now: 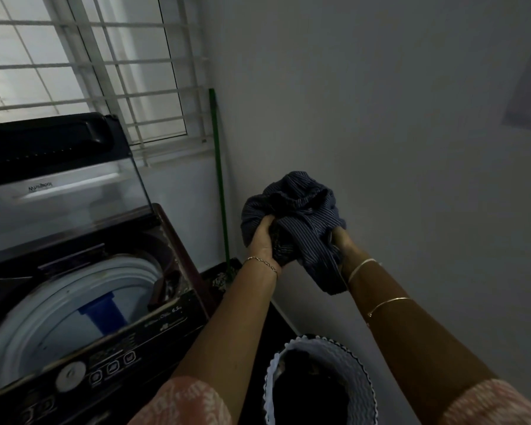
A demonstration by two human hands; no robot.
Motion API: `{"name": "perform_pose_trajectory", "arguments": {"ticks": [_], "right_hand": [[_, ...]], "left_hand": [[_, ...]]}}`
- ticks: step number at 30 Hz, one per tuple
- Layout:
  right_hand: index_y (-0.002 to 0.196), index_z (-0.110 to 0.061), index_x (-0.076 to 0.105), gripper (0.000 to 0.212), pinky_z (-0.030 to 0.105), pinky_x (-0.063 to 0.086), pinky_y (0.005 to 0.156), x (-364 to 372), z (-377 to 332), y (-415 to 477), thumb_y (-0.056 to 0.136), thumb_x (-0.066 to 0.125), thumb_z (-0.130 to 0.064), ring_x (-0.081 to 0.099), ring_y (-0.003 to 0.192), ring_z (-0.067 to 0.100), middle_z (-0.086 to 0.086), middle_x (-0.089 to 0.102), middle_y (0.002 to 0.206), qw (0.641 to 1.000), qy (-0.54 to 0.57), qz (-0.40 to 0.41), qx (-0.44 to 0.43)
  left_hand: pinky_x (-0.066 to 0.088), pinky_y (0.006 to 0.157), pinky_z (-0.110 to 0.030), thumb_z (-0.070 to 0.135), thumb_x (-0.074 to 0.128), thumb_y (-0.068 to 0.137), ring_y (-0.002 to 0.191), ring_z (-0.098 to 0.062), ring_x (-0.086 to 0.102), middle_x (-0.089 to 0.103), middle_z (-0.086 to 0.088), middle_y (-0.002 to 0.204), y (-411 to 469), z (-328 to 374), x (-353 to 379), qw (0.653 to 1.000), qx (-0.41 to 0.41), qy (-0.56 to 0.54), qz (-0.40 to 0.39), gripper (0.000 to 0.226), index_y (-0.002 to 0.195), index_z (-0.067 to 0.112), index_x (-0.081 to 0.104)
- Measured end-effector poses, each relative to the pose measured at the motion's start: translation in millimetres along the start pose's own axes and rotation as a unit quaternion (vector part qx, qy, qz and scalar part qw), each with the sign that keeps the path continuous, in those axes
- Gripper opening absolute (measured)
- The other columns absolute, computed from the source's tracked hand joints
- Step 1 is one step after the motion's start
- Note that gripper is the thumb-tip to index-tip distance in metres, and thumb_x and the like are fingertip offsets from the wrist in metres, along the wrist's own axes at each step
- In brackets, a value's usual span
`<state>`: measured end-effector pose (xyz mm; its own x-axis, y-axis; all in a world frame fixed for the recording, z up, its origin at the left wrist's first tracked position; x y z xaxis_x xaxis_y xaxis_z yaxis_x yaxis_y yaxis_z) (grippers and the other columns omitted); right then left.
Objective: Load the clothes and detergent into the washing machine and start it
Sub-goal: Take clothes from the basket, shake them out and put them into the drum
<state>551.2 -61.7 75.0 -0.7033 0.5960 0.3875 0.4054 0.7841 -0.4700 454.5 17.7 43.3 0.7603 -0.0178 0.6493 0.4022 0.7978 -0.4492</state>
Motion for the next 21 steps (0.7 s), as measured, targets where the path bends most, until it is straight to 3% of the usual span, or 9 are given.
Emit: {"name": "perform_pose_trajectory", "arguments": {"ticks": [1,3,5,7,10,14,16,18,21], "right_hand": [[0.133,0.000,0.046,0.047,0.034,0.044,0.068,2,1,2,0.104,0.025,-0.031,0.055,0.094,0.030,0.012,0.057,0.117,1.000,-0.007,-0.016,-0.002],[0.098,-0.003,0.061,0.035,0.031,0.046,0.061,-9,9,3,0.102,0.032,-0.022,0.055,0.078,0.025,0.007,0.063,0.088,0.999,-0.036,0.010,0.005],[0.079,-0.007,0.055,0.023,0.028,0.042,0.059,-31,19,6,0.095,0.042,-0.018,0.049,0.066,0.020,0.007,0.055,0.078,0.994,-0.079,0.077,0.016],[0.097,-0.005,0.055,0.016,0.028,0.040,0.065,-41,25,10,0.092,0.047,-0.017,0.049,0.073,0.019,0.008,0.052,0.095,0.989,-0.090,0.114,0.001],[0.121,-0.004,0.050,0.032,0.030,0.038,0.073,-35,29,15,0.092,0.049,-0.019,0.050,0.087,0.023,0.009,0.048,0.108,0.987,-0.084,0.133,-0.036],[0.104,-0.009,0.052,0.023,0.028,0.041,0.055,3,50,23,0.093,0.044,-0.028,0.050,0.067,0.018,0.006,0.053,0.086,0.995,-0.057,0.075,-0.009],[0.091,-0.013,0.055,0.029,0.036,0.051,0.075,28,56,26,0.096,0.040,-0.037,0.055,0.078,0.021,0.005,0.053,0.085,0.999,0.005,0.032,0.002],[0.087,-0.019,0.056,0.033,0.041,0.050,0.093,53,57,31,0.095,0.039,-0.047,0.057,0.094,0.026,0.006,0.058,0.094,0.999,0.038,-0.015,-0.003],[0.110,-0.018,0.065,0.054,0.047,0.046,0.101,101,62,32,0.089,0.040,-0.061,0.059,0.110,0.030,0.010,0.065,0.116,0.989,0.068,-0.132,0.004]], "left_hand": [[0.058,0.078,-0.044,0.034,0.078,0.071,0.102,-0.033,0.065,0.066,-0.017,0.116,4,5,-7,1.000,0.015,-0.010,0.022,0.059,0.120,0.005,0.063],[0.058,0.078,-0.049,0.036,0.086,0.053,0.098,-0.033,0.067,0.067,-0.014,0.116,9,16,-20,0.997,0.038,-0.026,0.061,0.077,0.121,0.006,0.063],[0.058,0.078,-0.051,0.030,0.089,0.055,0.096,-0.030,0.067,0.065,-0.012,0.117,7,31,-31,0.990,0.079,-0.057,0.101,0.077,0.123,0.006,0.061],[0.057,0.081,-0.052,0.026,0.090,0.058,0.097,-0.029,0.065,0.063,-0.011,0.120,4,43,-42,0.981,0.113,-0.074,0.137,0.079,0.127,0.005,0.056],[0.056,0.081,-0.054,0.029,0.092,0.053,0.101,-0.029,0.064,0.060,-0.009,0.126,3,56,-54,0.972,0.151,-0.087,0.160,0.089,0.130,0.007,0.053],[0.055,0.080,-0.057,0.043,0.094,0.045,0.102,-0.030,0.065,0.060,-0.007,0.127,4,65,-67,0.966,0.165,-0.093,0.174,0.101,0.131,0.009,0.053],[0.052,0.083,-0.061,0.058,0.093,0.031,0.104,-0.032,0.065,0.060,-0.007,0.129,31,64,-82,0.974,0.145,-0.047,0.167,0.118,0.132,0.013,0.053],[0.051,0.084,-0.062,0.064,0.092,0.023,0.103,-0.034,0.066,0.061,-0.008,0.129,74,62,-105,0.982,0.125,-0.010,0.143,0.124,0.131,0.016,0.053],[0.054,0.082,-0.059,0.062,0.093,0.023,0.100,-0.032,0.067,0.064,-0.007,0.124,57,80,-124,0.982,0.118,0.039,0.141,0.121,0.129,0.017,0.055]]}}
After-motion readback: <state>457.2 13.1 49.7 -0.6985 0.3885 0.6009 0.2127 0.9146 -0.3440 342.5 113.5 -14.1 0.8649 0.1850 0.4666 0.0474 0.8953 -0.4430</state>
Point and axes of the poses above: each hand's wrist, its own y-axis towards the middle knuckle, its own x-axis out of the palm, z = x × y, the point moved 10 cm from there along y, towards the middle knuckle
